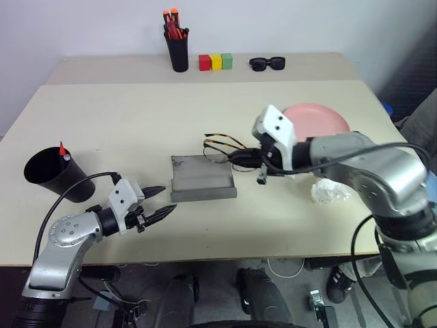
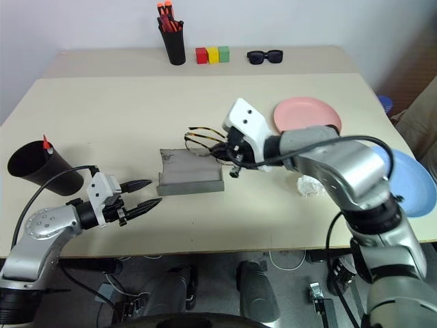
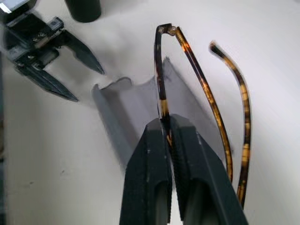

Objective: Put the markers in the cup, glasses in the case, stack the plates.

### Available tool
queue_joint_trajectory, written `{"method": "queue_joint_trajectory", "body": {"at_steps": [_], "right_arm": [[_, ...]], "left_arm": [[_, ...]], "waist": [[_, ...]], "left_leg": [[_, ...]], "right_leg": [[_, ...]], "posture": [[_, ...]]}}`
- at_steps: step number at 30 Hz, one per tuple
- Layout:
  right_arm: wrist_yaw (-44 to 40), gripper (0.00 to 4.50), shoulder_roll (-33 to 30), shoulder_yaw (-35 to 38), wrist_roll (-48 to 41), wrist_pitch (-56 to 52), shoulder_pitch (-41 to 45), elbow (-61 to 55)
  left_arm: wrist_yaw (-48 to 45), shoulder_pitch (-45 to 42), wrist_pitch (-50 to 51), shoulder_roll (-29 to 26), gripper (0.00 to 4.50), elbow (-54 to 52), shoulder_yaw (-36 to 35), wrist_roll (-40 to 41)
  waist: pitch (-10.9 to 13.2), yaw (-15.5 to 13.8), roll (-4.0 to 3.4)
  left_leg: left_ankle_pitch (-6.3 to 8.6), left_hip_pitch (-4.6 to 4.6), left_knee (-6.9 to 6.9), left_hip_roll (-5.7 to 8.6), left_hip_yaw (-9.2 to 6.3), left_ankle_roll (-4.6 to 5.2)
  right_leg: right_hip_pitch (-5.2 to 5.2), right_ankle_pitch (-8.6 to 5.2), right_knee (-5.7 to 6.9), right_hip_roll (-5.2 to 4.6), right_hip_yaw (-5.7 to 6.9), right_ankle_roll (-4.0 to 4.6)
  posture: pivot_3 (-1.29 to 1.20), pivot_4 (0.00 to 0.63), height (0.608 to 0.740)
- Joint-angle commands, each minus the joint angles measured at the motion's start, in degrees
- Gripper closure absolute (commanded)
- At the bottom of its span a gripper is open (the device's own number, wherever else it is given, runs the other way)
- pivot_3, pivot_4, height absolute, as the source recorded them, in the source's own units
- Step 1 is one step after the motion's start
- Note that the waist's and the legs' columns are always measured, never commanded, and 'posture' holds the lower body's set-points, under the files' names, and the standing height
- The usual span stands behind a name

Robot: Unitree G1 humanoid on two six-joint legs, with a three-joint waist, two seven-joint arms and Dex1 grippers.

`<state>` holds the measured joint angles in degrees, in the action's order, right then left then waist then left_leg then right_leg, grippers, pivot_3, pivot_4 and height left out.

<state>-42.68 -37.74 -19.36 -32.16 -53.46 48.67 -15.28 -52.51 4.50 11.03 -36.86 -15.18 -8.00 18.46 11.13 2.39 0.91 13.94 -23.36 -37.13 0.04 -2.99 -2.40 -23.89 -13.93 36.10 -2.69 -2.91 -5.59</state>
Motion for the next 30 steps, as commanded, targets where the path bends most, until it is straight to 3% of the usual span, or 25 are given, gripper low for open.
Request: {"method": "queue_joint_trajectory", "body": {"at_steps": [1, 7, 21, 25, 28, 30], "right_arm": [[-7.51, 4.47, 4.97, -4.86, 5.39, 7.53, 6.13, 11.34], [-14.96, 4.47, 11.34, -9.86, 10.07, 9.27, 8.09, 22.19], [-19.84, 4.47, 13.63, -9.33, 11.3, 3.13, 6.16, 23.85], [-19.21, 3.14, 14.04, -8.13, 12.36, 4.36, 6.08, 24.98], [-18.19, 1.75, 13.99, -5.56, 12.36, 5.98, 6.12, 22.99], [-16.85, 1.71, 13.47, -3.62, 12.82, 7.67, 5.51, 20.36]], "left_arm": [[0.89, 0.94, -1.84, -0.03, 1.64, -1.2, -2.19, 0.97], [2.8, 4.14, -2.67, -0.03, 1.64, -3.15, -3.43, 0.72], [3.98, 1.41, -2.03, -0.56, 1.64, -3.4, -1.37, 0.3], [4.1, -1.12, 0.12, -0.87, 1.64, -3.86, -0.45, 0.66], [4.86, -3.27, 1.97, -0.56, 1.64, -4.13, -0.47, 1.76], [6.2, -6.04, 7.07, 0.1, 1.9, -4.03, -0.84, 4.68]], "waist": [[0.0, 0.08, 0.0], [0.02, -0.09, -0.02], [0.01, 0.04, -0.02], [0.01, 0.0, -0.02], [0.01, 0.05, -0.02], [0.02, -0.05, -0.02]], "left_leg": [[0.0, -0.01, 0.0, 0.0, 0.0, 0.0], [0.0, -0.08, 0.11, -0.03, -0.09, 0.0], [0.0, -0.09, 0.1, 0.03, -0.21, -0.01], [0.0, -0.09, 0.09, 0.04, -0.13, -0.01], [0.0, -0.09, 0.09, 0.05, -0.11, -0.01], [0.0, -0.09, 0.09, 0.04, -0.11, -0.01]], "right_leg": [[-0.02, 0.01, 0.01, 0.0, 0.0, 0.0], [-0.16, 0.12, 0.09, -0.03, 0.04, -0.19], [-0.22, 0.07, 0.12, -0.02, 0.03, 0.01], [-0.22, 0.08, 0.12, -0.02, 0.03, 0.0], [-0.22, 0.16, 0.13, 0.0, 0.03, -0.15], [-0.23, 0.18, 0.15, 0.02, 0.04, -0.18]], "posture": [[0.0, 0.15, 0.74], [0.0, 0.15, 0.74], [0.0, 0.15, 0.74], [0.0, 0.15, 0.74], [0.0, 0.15, 0.74], [0.0, 0.15, 0.74]]}}
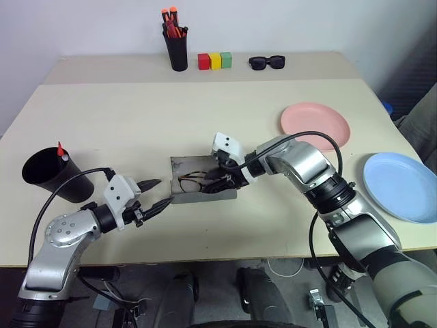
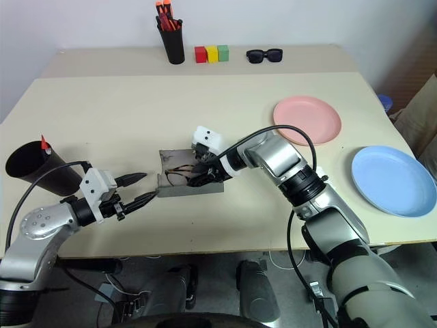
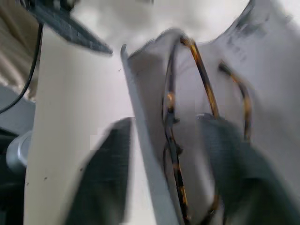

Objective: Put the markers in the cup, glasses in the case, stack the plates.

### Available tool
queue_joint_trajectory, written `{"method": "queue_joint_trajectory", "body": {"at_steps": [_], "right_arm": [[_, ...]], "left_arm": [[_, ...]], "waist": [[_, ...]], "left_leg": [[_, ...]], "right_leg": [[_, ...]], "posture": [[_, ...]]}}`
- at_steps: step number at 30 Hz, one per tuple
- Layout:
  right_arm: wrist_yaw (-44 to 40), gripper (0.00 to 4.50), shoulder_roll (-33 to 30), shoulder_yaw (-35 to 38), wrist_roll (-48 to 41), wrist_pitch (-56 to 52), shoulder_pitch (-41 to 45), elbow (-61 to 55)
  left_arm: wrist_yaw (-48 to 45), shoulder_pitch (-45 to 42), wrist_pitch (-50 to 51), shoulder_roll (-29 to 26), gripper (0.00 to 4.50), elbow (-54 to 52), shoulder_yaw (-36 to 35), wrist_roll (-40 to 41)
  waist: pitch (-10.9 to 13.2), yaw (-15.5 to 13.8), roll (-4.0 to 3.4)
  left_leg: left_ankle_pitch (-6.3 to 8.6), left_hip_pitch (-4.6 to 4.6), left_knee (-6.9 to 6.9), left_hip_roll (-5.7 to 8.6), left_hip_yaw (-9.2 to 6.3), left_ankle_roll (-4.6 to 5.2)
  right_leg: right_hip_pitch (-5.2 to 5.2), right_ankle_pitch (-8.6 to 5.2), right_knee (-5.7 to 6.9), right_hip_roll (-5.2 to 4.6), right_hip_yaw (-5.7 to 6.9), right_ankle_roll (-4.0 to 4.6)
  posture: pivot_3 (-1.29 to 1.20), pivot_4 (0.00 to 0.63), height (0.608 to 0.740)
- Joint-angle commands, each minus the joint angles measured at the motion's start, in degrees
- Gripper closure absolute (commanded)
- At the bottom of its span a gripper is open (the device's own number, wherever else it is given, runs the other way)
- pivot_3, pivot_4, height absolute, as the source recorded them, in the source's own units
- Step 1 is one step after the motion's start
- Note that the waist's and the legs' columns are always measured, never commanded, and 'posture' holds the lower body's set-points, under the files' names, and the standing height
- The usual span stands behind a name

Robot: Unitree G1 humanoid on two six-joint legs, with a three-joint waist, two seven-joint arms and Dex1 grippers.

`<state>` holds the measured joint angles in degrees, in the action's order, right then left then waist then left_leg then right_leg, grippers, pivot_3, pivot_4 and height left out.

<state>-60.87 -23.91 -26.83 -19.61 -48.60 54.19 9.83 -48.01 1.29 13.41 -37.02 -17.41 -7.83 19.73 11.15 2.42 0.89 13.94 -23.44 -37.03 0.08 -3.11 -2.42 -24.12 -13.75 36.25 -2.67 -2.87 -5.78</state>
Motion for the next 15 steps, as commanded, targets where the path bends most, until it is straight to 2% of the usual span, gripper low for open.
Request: {"method": "queue_joint_trajectory", "body": {"at_steps": [1, 2, 5, 6, 9, 13, 15], "right_arm": [[2.24, 1.69, -1.07, 4.42, 1.26, 4.5, -0.82, -6.64], [3.16, 1.69, -1.92, 4.72, 2.46, 6.26, -1.8, -8.56], [5.67, 1.69, -4.55, 5.54, 5.58, 10.82, -5.81, -14.57], [7.0, 1.69, -5.04, 6.87, 5.95, 12.5, -7.87, -16.87], [11.0, 1.69, -7.53, 10.47, 8.33, 17.69, -14.81, -24.45], [12.82, 1.69, -11.24, 12.85, 11.0, 23.17, -22.99, -32.98], [13.79, 1.69, -12.97, 14.34, 11.57, 24.39, -28.32, -37.84]], "left_arm": [[3.17, -4.86, 8.48, 0.61, 2.19, -1.42, -1.11, 4.75], [4.37, -6.69, 11.11, 0.87, 2.5, -1.12, -0.99, 5.45], [7.12, -12.54, 16.38, 2.06, 4.09, -0.24, 0.08, 6.41], [8.98, -15.65, 18.27, 2.57, 4.44, 1.27, 1.31, 4.96], [13.07, -26.17, 24.32, 4.9, 4.44, 7.66, 5.5, 1.8], [16.59, -37.55, 31.6, 9.4, 4.44, 17.46, 6.47, 1.9], [15.65, -44.32, 36.25, 10.45, 4.44, 24.12, 10.53, 0.11]], "waist": [[0.0, -0.11, 0.0], [0.0, -0.27, 0.01], [-0.02, -0.41, 0.04], [-0.02, -0.39, 0.04], [-0.01, -1.15, 0.07], [0.0, -1.47, 0.1], [0.0, -1.62, 0.13]], "left_leg": [[0.0, 0.0, 0.0, 0.0, -0.01, 0.0], [0.0, 0.0, -0.01, 0.0, -0.03, 0.0], [0.0, -0.01, -0.06, 0.05, -0.07, 0.0], [0.0, -0.01, -0.07, 0.08, -0.07, 0.0], [-0.01, -0.01, -0.11, 0.13, -0.12, -0.01], [-0.02, 0.0, -0.13, 0.14, -0.1, -0.02], [-0.02, -0.01, -0.12, 0.15, -0.12, -0.02]], "right_leg": [[0.0, 0.0, 0.02, 0.0, 0.01, 0.0], [0.0, 0.0, 0.05, 0.01, 0.02, -0.01], [0.04, 0.01, 0.06, 0.01, 0.05, -0.05], [0.05, 0.01, 0.07, 0.01, 0.05, -0.05], [0.08, 0.03, 0.11, 0.03, 0.06, -0.09], [0.08, 0.04, 0.11, 0.04, 0.05, -0.11], [0.08, 0.03, 0.11, 0.05, 0.06, -0.12]], "posture": [[0.0, 0.15, 0.74], [0.0, 0.15, 0.74], [0.0, 0.15, 0.74], [0.0, 0.15, 0.74], [0.0, 0.15, 0.74], [0.0, 0.15, 0.74], [0.0, 0.15, 0.74]]}}
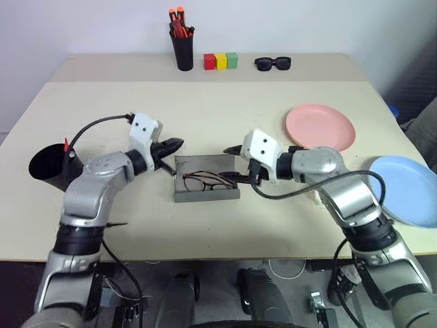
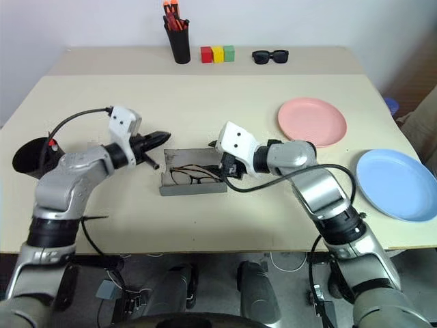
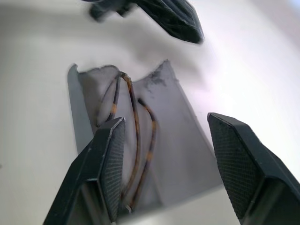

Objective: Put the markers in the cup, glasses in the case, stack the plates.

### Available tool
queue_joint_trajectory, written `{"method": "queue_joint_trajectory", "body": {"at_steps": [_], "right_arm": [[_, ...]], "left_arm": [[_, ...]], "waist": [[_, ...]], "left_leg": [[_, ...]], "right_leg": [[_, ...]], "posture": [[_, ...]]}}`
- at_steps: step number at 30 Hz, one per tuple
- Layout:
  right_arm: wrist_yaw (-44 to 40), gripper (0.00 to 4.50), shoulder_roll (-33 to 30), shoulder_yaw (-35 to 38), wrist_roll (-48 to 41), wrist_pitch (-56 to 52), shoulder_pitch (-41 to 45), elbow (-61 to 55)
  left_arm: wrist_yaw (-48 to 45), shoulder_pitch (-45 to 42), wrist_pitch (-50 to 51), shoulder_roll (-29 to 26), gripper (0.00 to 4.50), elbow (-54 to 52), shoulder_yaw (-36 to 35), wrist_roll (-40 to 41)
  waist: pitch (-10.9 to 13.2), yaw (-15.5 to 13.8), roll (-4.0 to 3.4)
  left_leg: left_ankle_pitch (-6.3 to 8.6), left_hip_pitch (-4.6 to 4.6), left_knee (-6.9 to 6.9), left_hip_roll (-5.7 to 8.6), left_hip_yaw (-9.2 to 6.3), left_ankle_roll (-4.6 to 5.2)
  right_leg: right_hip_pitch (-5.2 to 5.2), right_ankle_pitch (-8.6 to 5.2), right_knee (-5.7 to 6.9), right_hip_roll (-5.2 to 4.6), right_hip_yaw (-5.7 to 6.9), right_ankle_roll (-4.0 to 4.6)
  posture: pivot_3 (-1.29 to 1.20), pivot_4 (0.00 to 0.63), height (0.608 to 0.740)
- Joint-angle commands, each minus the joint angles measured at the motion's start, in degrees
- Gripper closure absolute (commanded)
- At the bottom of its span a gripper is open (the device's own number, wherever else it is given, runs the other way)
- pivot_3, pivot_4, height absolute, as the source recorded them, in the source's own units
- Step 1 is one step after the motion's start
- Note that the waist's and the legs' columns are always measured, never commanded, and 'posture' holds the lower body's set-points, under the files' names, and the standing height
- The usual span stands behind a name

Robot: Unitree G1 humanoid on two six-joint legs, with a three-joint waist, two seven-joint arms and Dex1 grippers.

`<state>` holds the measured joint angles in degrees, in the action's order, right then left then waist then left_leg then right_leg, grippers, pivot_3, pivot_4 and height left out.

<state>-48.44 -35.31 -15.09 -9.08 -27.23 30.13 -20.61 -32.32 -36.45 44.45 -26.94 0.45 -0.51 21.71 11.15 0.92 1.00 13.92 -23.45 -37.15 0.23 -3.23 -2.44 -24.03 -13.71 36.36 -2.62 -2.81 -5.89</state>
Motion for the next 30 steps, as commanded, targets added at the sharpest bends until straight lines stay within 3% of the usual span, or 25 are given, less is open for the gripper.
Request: {"method": "queue_joint_trajectory", "body": {"at_steps": [1, 5, 9, 17, 30], "right_arm": [[1.96, 1.69, -1.94, 3.14, 1.13, 2.92, -6.1, -9.14], [5.38, 1.69, -1.97, 5.46, 1.38, 0.31, -11.68, -13.9], [7.41, 1.69, -2.36, 7.07, 1.78, -1.17, -14.34, -15.47], [8.65, 1.69, -2.62, 8.91, 1.73, -1.39, -15.73, -15.28], [7.95, 1.69, -1.77, 6.97, 2.19, 0.82, -12.96, -10.71]], "left_arm": [[-0.57, -8.94, 6.07, 0.76, 4.44, 8.96, 4.58, -2.55], [-4.3, -17.19, 6.83, 2.2, 4.44, 22.31, 9.26, -5.75], [-13.04, -19.74, 6.47, 0.96, 4.44, 26.05, 14.05, -6.87], [-25.64, -13.59, 4.28, -6.71, 4.44, 15.54, 18.73, -7.6], [-29.07, 1.2, -6.27, -12.94, 4.44, -5.77, 14.77, -6.72]], "waist": [[0.0, -0.09, 0.02], [0.01, 0.33, 0.03], [0.01, 0.47, 0.03], [0.02, 0.23, 0.03], [0.02, -0.01, 0.03]], "left_leg": [[0.0, 0.0, 0.0, 0.0, -0.03, 0.0], [0.0, 0.02, -0.01, 0.01, 0.04, 0.0], [-0.01, 0.04, 0.02, 0.0, 0.03, -0.01], [-0.01, 0.01, 0.03, -0.01, 0.03, -0.02], [-0.01, 0.02, 0.0, -0.03, 0.05, -0.02]], "right_leg": [[0.01, 0.0, 0.0, 0.04, 0.01, 0.0], [0.01, -0.01, 0.0, 0.02, -0.04, -0.01], [0.0, -0.02, 0.0, 0.06, -0.04, 0.0], [-0.02, -0.03, 0.0, 0.03, -0.06, 0.02], [0.01, -0.04, -0.01, 0.01, -0.08, 0.04]], "posture": [[0.0, 0.15, 0.74], [0.0, 0.15, 0.74], [0.0, 0.15, 0.74], [0.0, 0.15, 0.74], [0.0, 0.15, 0.74]]}}
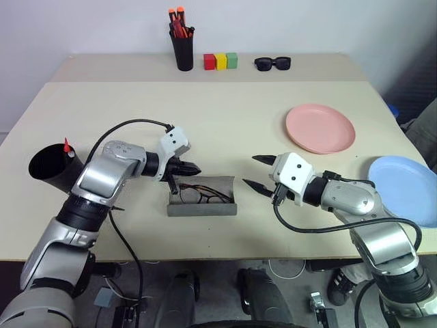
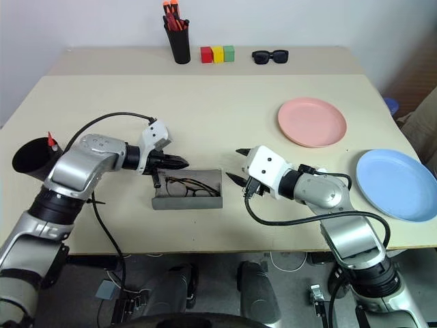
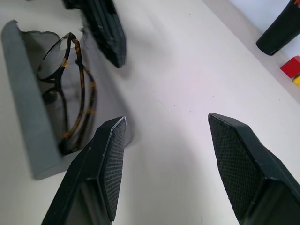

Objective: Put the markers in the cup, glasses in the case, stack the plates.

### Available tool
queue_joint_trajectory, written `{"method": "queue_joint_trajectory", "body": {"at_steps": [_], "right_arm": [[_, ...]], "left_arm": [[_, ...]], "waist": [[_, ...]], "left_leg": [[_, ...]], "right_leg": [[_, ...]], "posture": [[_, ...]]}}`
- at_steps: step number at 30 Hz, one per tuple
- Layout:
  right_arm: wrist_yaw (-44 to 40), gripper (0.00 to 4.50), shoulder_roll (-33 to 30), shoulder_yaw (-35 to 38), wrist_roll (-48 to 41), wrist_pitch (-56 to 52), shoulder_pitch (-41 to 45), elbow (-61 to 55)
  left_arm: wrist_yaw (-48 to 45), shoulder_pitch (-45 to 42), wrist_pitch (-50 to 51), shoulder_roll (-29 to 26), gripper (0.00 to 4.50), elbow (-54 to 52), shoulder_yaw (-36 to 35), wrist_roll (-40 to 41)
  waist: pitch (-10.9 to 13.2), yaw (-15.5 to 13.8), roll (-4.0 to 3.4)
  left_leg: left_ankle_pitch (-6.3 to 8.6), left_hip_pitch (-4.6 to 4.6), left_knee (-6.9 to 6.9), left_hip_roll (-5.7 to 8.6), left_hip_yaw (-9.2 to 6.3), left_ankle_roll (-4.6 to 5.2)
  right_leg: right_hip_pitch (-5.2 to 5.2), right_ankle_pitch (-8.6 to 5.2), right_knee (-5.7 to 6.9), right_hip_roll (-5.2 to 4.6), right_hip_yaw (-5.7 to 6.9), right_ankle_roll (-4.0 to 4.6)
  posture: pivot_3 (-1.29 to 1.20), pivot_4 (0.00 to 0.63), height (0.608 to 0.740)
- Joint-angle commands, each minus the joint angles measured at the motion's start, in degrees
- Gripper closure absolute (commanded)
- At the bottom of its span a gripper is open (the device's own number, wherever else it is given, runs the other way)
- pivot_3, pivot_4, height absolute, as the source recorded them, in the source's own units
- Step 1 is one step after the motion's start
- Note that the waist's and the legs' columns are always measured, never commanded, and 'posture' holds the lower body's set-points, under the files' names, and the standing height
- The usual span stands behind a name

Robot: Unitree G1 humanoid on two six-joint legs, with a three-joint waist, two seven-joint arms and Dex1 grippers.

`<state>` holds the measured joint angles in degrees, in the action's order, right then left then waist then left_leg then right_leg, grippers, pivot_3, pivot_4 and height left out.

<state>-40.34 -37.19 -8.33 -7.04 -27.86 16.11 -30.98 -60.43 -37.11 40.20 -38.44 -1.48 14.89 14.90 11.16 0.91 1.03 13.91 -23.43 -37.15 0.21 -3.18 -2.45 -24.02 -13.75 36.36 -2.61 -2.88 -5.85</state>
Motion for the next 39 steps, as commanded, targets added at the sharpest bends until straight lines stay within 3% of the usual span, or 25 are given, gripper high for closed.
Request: {"method": "queue_joint_trajectory", "body": {"at_steps": [1, 17, 29, 39], "right_arm": [[-0.18, 1.69, 0.17, 0.12, 0.19, 1.54, 1.2, -0.17], [0.48, 1.69, 1.12, -1.01, 0.41, 1.43, 1.12, -0.06], [1.23, 1.69, 0.91, 0.49, 0.24, 0.84, 2.39, 2.84], [3.88, 1.69, -4.01, 4.56, 4.1, -4.83, 8.31, 17.49]], "left_arm": [[-1.11, 3.24, -3.62, -2.16, 4.44, -5.2, -0.36, -0.61], [-1.0, 16.24, -20.62, -4.13, 4.44, -14.07, -5.99, -0.03], [-3.26, 23.62, -32.03, -8.65, 4.44, -15.16, -5.61, -4.24], [-0.65, 23.72, -27.39, -2.08, 4.44, -17.09, -12.57, 8.44]], "waist": [[0.0, 0.01, 0.0], [-0.01, -0.07, -0.02], [-0.01, -0.03, -0.02], [-0.02, -0.05, -0.02]], "left_leg": [[0.0, 0.0, 0.0, 0.0, 0.0, 0.0], [0.0, 0.05, -0.03, -0.03, 0.02, 0.0], [0.0, 0.05, -0.03, -0.05, 0.06, 0.0], [0.0, 0.05, -0.06, -0.04, 0.06, 0.01]], "right_leg": [[0.0, 0.0, 0.0, 0.0, 0.0, 0.0], [0.06, -0.08, 0.0, -0.01, 0.0, 0.15], [0.06, -0.11, -0.02, -0.01, -0.01, 0.2], [0.08, -0.07, -0.02, -0.02, 0.0, 0.14]], "posture": [[0.0, 0.15, 0.74], [0.0, 0.15, 0.74], [0.0, 0.15, 0.74], [0.0, 0.15, 0.74]]}}
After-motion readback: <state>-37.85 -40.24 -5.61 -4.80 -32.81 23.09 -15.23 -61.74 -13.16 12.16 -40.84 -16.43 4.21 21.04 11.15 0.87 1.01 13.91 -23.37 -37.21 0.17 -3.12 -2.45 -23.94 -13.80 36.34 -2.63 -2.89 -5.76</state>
